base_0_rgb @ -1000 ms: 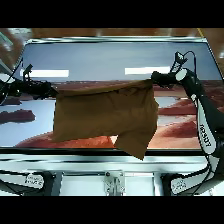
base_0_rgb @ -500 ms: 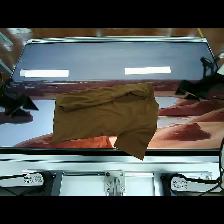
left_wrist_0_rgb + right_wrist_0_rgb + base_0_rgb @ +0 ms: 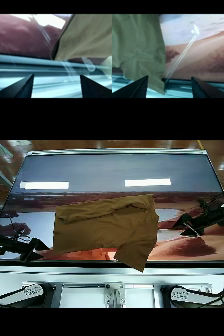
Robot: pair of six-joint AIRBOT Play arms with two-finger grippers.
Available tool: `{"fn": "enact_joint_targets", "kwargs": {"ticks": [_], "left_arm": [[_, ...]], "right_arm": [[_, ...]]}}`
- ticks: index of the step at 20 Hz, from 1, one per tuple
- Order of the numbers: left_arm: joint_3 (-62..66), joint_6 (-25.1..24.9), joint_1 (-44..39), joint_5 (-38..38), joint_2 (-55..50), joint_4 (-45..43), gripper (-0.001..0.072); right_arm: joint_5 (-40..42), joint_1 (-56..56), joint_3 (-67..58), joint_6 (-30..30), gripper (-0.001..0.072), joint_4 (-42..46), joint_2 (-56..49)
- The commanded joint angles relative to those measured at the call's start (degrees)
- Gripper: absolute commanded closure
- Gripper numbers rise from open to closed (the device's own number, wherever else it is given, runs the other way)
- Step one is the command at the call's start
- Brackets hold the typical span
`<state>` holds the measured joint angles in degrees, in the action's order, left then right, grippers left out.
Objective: Fold the shirts.
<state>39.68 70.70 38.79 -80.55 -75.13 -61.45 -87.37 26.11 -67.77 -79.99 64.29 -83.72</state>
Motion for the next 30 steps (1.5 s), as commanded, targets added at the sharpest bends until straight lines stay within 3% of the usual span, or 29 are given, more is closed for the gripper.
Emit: {"fn": "enact_joint_targets", "kwargs": {"ticks": [1, 2, 12, 13, 14, 15, 17, 21, 27, 28, 30], "left_arm": [[-5.07, -1.27, 0.70, 8.22, -0.15, 3.69, 0.0008], [-5.20, -1.29, 0.68, 8.90, -0.68, 3.85, 0.0061], [-5.25, -1.90, -6.14, 14.43, -4.98, 9.55, 0.0068], [-5.22, -1.81, -6.86, 15.50, -5.44, 10.27, 0.0186], [-5.22, -0.96, -7.08, 16.31, -5.55, 10.27, 0.0421], [-5.20, -1.01, -6.99, 16.28, -5.51, 10.29, 0.0542], [-5.14, -1.22, -6.97, 14.95, -5.51, 10.27, 0.0641], [-5.14, -3.89, -6.97, 11.41, -4.31, 10.27, 0.0664], [-5.14, -4.28, -6.97, 10.73, -0.07, 10.27, 0.0664], [-5.14, -4.81, -6.97, 10.54, 0.50, 10.29, 0.0664], [-4.96, -5.57, -6.97, 10.40, 1.73, 10.29, 0.0664]], "right_arm": [[3.65, 0.46, 2.56, 0.39, 0.0048, -1.22, 0.07], [4.09, 0.46, 2.56, 0.39, 0.0049, -1.22, 0.07], [5.03, 0.44, 2.56, 0.31, 0.0048, -1.22, 0.09], [5.05, 0.44, 2.56, 0.09, 0.0048, -1.11, 0.07], [5.03, 0.44, 2.93, 0.09, 0.0048, -0.74, 0.07], [5.18, 0.44, 3.98, 0.09, 0.0048, -0.68, 0.07], [6.51, -0.13, 8.37, 0.17, 0.0048, -1.05, 0.07], [13.53, -6.73, 17.73, 3.10, 0.0048, -3.26, -0.13], [20.74, -12.57, 19.32, 2.93, 0.0060, -11.06, -5.14], [21.79, -13.70, 19.32, 2.93, 0.0115, -11.54, -5.77], [24.81, -15.26, 19.26, 3.21, 0.0420, -11.50, -5.68]]}}
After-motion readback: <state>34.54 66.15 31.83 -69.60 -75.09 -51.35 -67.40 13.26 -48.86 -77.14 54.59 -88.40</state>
